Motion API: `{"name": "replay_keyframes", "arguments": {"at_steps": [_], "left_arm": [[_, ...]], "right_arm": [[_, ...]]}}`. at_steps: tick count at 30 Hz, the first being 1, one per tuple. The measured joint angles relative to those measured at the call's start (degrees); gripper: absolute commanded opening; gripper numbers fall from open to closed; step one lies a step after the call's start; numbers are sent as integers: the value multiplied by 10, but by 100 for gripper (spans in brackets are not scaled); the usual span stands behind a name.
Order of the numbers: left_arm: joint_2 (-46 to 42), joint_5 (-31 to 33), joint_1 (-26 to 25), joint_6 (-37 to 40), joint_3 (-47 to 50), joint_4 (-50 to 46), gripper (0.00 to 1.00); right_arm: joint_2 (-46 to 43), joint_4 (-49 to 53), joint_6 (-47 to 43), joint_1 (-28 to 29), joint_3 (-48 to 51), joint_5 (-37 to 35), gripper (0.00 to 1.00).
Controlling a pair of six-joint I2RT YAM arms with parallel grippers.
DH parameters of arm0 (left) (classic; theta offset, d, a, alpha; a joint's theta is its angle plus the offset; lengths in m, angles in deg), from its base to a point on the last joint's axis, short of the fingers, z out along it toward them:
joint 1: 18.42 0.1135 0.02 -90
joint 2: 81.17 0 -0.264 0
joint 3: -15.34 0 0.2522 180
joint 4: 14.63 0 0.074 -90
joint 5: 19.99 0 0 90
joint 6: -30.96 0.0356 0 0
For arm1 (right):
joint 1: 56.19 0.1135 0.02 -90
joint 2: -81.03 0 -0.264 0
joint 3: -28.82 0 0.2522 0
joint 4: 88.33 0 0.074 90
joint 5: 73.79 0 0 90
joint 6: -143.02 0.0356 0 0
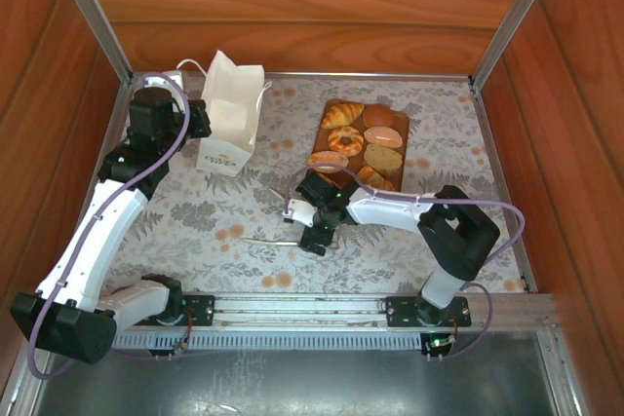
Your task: Place the fake bread into the paper bag
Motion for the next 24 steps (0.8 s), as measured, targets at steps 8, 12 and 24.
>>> {"name": "replay_keyframes", "arguments": {"at_steps": [8, 12, 24], "left_arm": [[0, 0, 0, 0, 0, 0, 0], [0, 1, 0, 1, 0, 0, 0], [-3, 4, 2, 5, 2, 0, 0]], "right_arm": [[23, -28, 5, 11, -11, -6, 95], [27, -35, 14, 12, -14, -5, 91], [5, -46, 62, 9, 2, -5, 64]]}}
